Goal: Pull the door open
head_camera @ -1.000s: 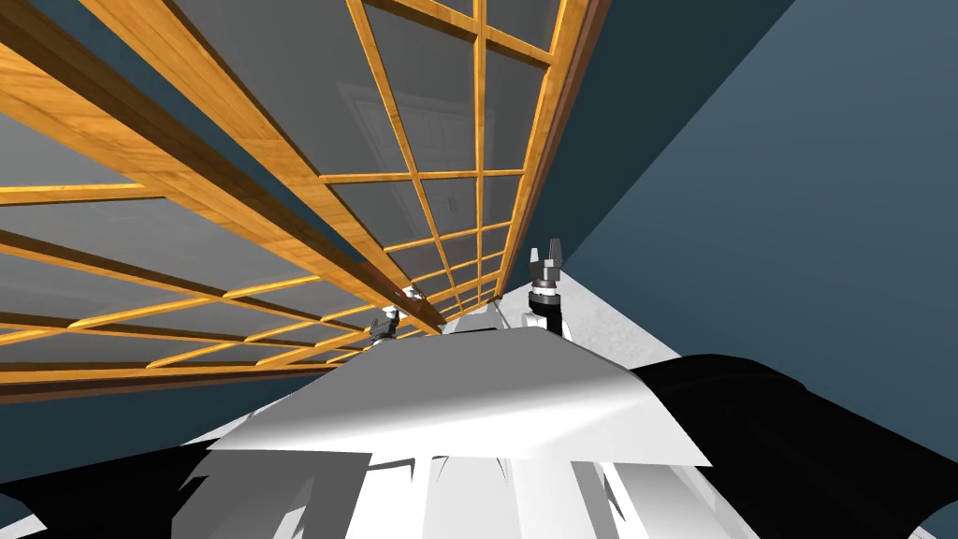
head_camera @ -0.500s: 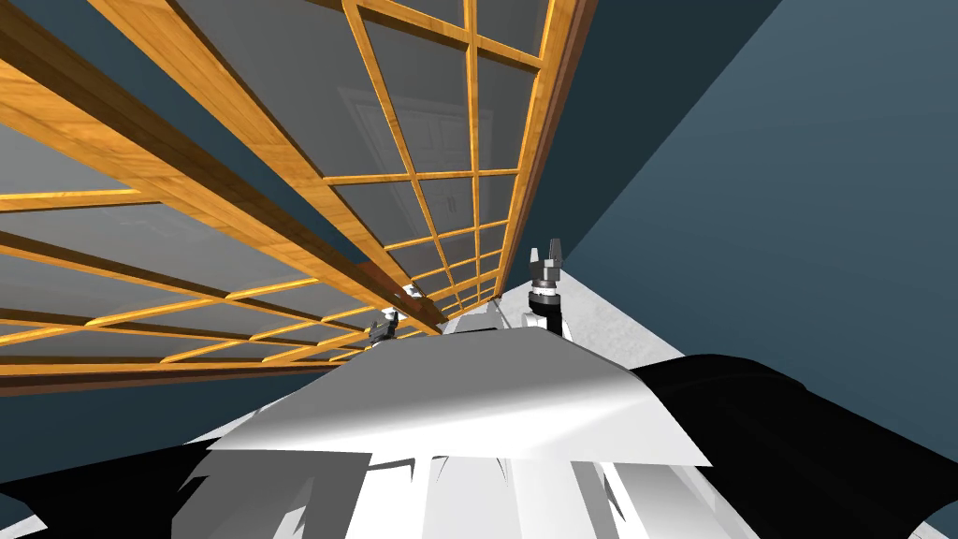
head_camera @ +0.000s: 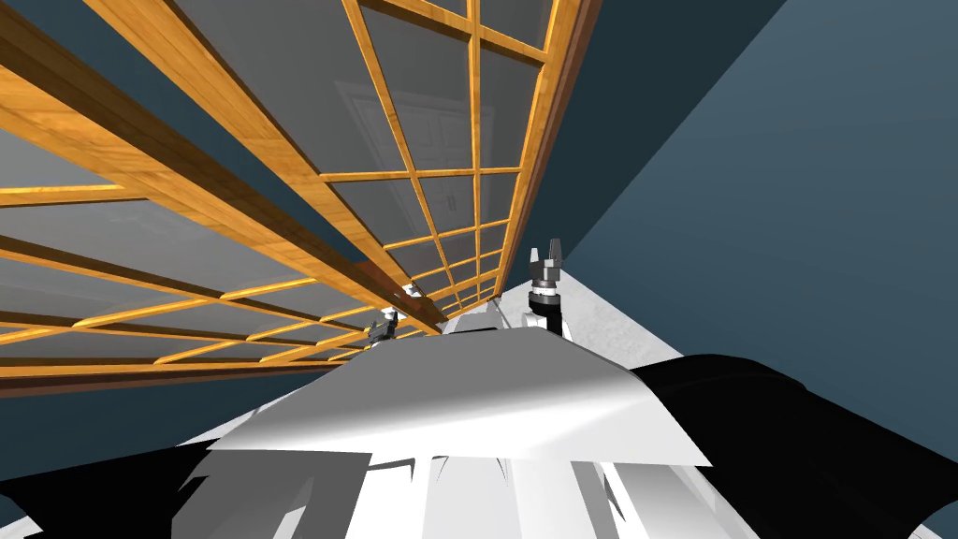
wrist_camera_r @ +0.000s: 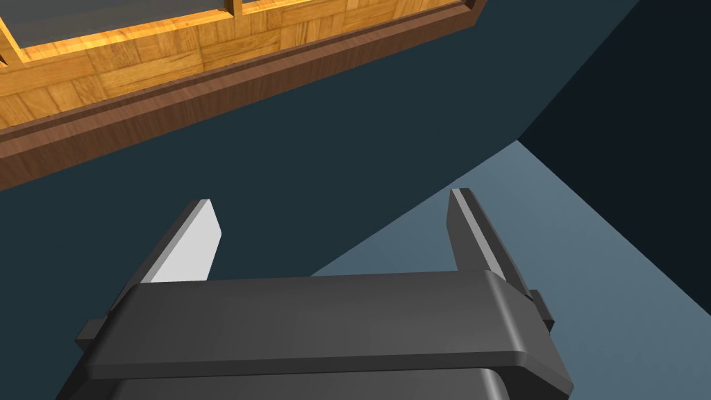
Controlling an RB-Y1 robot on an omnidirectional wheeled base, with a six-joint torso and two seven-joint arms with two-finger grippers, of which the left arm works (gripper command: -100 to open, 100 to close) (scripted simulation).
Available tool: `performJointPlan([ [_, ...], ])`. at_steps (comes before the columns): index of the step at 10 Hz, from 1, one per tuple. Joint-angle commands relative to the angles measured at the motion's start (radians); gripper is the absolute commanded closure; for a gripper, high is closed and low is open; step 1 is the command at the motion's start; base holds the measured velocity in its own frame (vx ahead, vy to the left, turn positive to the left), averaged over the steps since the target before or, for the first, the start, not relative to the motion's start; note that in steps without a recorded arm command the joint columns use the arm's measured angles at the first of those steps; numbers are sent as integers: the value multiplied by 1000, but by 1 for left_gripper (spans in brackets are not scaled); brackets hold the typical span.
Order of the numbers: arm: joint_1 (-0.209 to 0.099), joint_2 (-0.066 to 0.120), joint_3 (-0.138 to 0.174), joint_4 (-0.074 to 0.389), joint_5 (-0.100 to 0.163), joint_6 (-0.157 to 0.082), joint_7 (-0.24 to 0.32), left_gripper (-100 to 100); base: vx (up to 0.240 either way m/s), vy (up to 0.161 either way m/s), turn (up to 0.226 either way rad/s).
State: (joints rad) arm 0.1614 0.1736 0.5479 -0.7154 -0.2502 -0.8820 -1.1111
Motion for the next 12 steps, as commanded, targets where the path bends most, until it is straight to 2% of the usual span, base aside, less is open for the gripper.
performJointPlan([
  [1, -16, 44, 38, 50, 19, -19, -13, 100, 7, 4, -2],
  [2, -16, 44, 38, 72, 19, -19, -13, 100, 8, 3, 12],
  [3, -39, 19, 9, 98, 11, -59, 9, 100, -13, -23, -43],
  [6, -38, 21, 5, 104, 16, -60, 56, 100, -44, -2, -8],
  [12, -46, 28, -15, 124, 35, -64, 231, 100, -48, 9, -1],
])
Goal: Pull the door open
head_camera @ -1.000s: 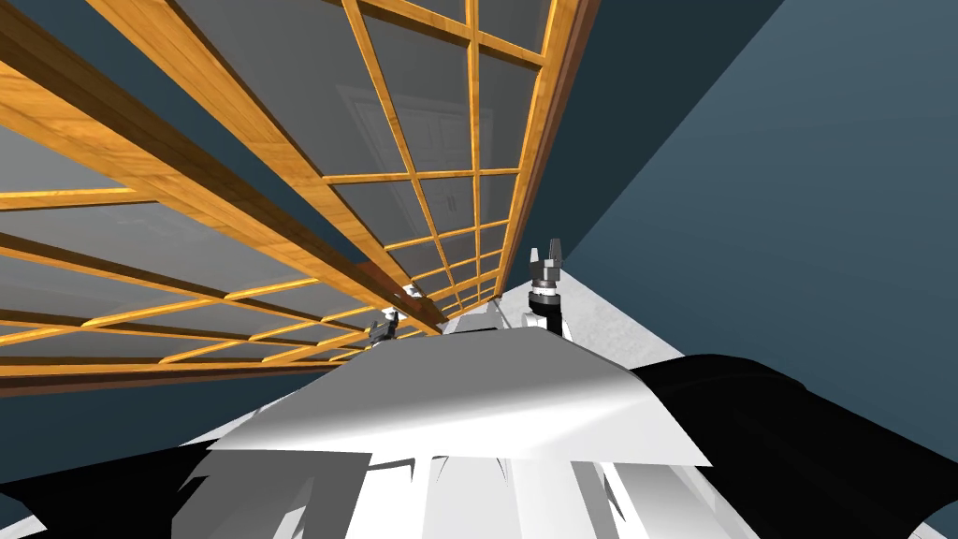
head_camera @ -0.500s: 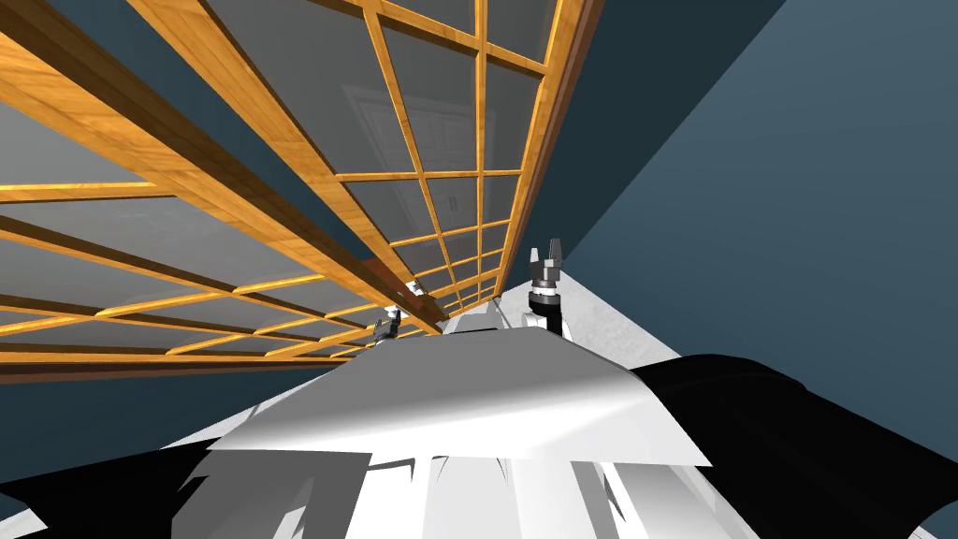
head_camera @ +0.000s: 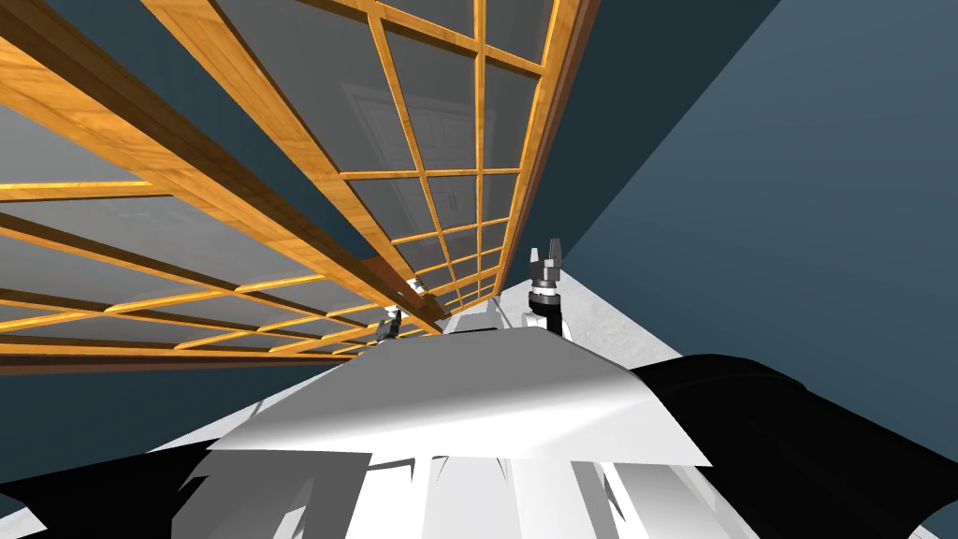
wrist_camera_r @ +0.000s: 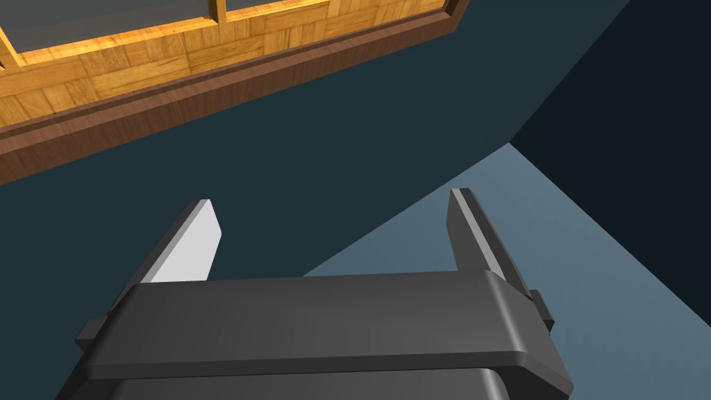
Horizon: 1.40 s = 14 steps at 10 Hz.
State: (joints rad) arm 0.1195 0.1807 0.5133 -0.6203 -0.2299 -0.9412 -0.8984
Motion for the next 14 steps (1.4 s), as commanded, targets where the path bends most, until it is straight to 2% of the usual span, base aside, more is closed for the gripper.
performJointPlan([
  [1, -4, 21, 19, 29, 14, -5, 20, 100, -42, 13, 1],
  [3, -9, 24, 9, 38, 23, -7, 87, 100, -41, 15, 0],
  [4, -9, 24, 9, 38, 23, -7, 94, 100, -30, 8, -23],
  [5, -12, 26, 3, 42, 27, -8, 127, 100, -33, 2, -21],
  [8, -12, 26, 3, 42, 27, -8, 131, 100, -10, -1, 2],
  [10, -18, 28, -8, 51, 36, -10, 199, 100, -33, 5, -4],
  [12, -18, 28, -8, 51, 36, -10, 206, 100, -17, 4, 5],
  [14, -26, 32, -22, 62, 46, -13, 269, 100, -38, 8, -25],
])
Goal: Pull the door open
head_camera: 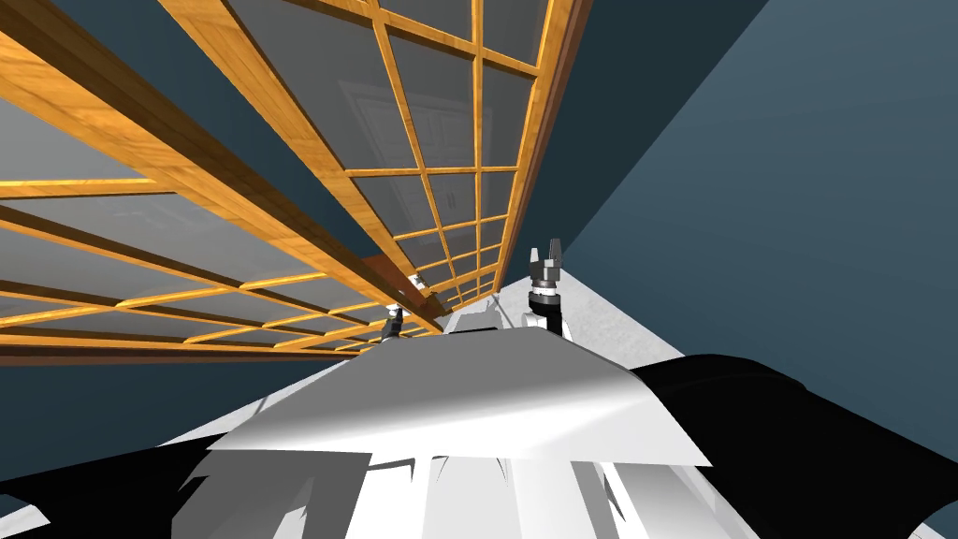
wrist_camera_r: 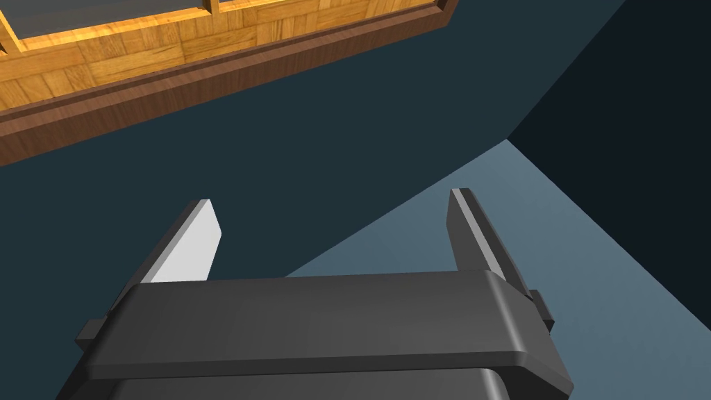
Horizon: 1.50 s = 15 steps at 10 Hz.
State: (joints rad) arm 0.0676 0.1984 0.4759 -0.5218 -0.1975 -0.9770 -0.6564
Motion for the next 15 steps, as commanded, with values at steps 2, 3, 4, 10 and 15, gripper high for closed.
performJointPlan([
  [2, 25, 14, 15, -37, 14, 23, 44, 100, -33, 17, -11],
  [3, 25, 14, 15, -37, 14, 23, 44, 100, 2, 4, 35],
  [4, 25, 14, 15, -37, 14, 23, 44, 100, 8, -10, 13],
  [10, 16, -15, -12, -36, 6, 17, 68, 100, 0, -5, -12],
  [15, 11, -14, -22, -38, 21, 21, 151, 100, -55, 6, -50],
])
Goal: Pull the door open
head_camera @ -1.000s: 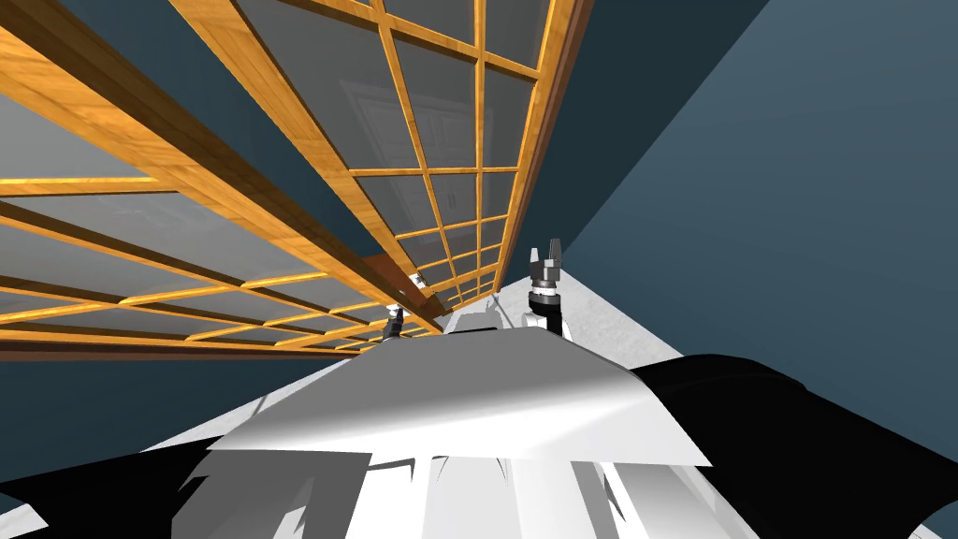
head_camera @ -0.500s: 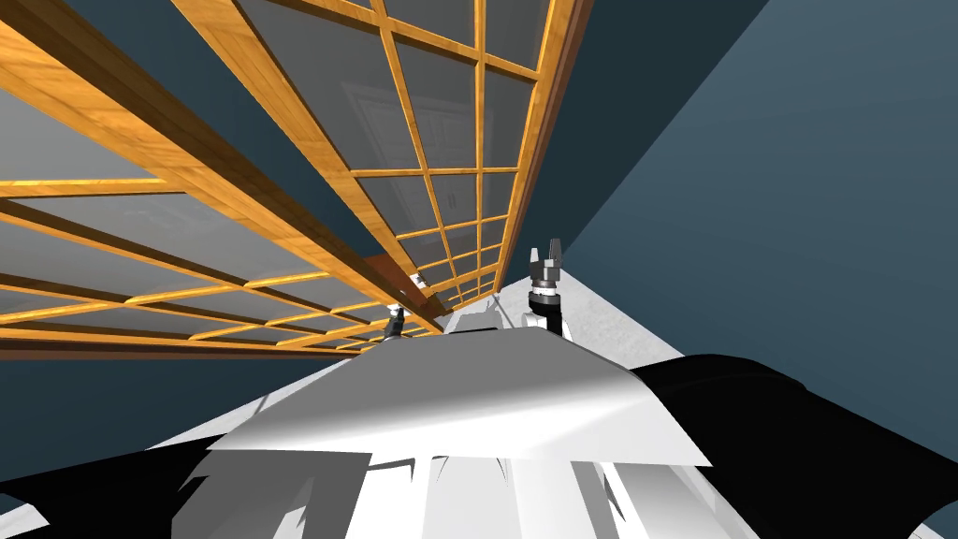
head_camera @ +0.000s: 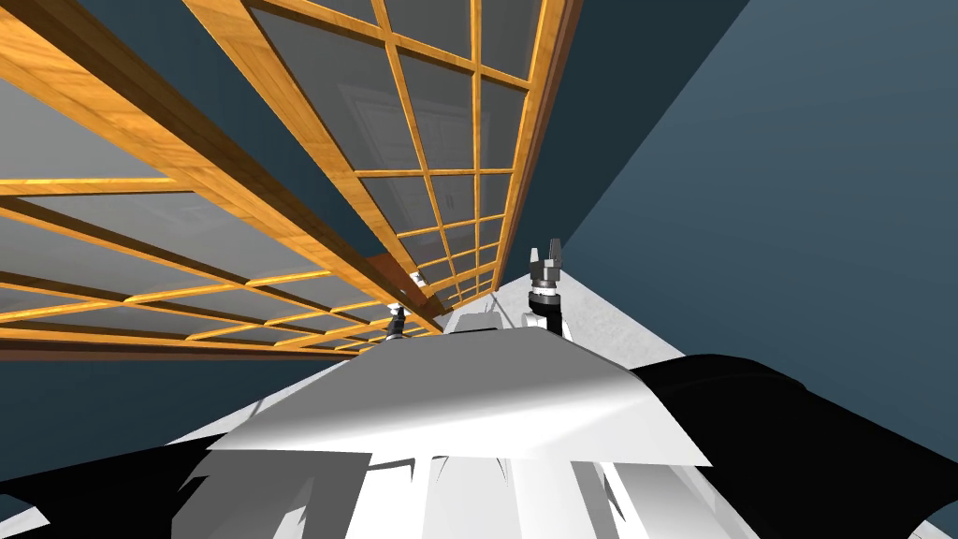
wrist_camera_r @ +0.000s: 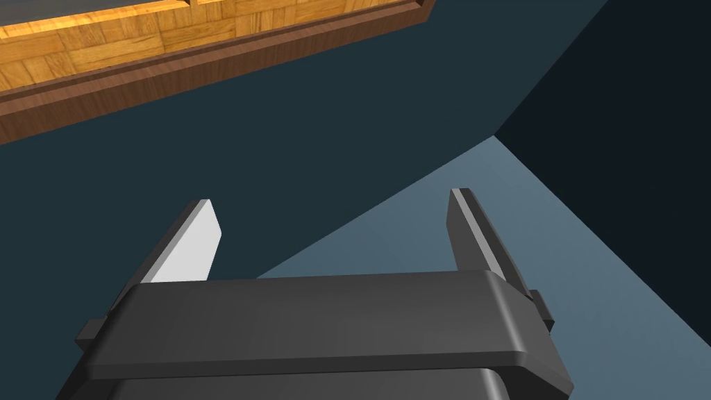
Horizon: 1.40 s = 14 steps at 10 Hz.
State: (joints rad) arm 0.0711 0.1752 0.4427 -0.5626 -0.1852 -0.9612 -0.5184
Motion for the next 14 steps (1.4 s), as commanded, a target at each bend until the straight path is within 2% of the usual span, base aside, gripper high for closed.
performJointPlan([
  [1, 6, 9, 8, 2, 14, 7, 37, 100, -63, 12, -41],
  [4, 2, 10, -1, -1, 28, 11, 118, 100, -57, 13, -60],
  [5, 2, 10, -1, -1, 28, 11, 118, 100, -35, 15, -9],
  [6, 0, 10, -5, -2, 34, 13, 147, 100, -34, 2, -47],
  [8, 0, 10, -5, -2, 34, 13, 147, 100, -17, 4, -9],
  [10, -4, 11, -13, -4, 46, 16, 209, 100, -45, 9, -60],
  [11, -4, 11, -13, -4, 46, 16, 218, 100, -33, 20, -39],
  [12, -5, 11, -17, -5, 52, 18, 253, 100, -34, 17, -37],
  [13, -5, 11, -17, -5, 52, 18, 253, 100, -27, 7, -26],
  [14, -7, 11, -21, -6, 58, 20, 288, 100, -36, 11, -50],
])
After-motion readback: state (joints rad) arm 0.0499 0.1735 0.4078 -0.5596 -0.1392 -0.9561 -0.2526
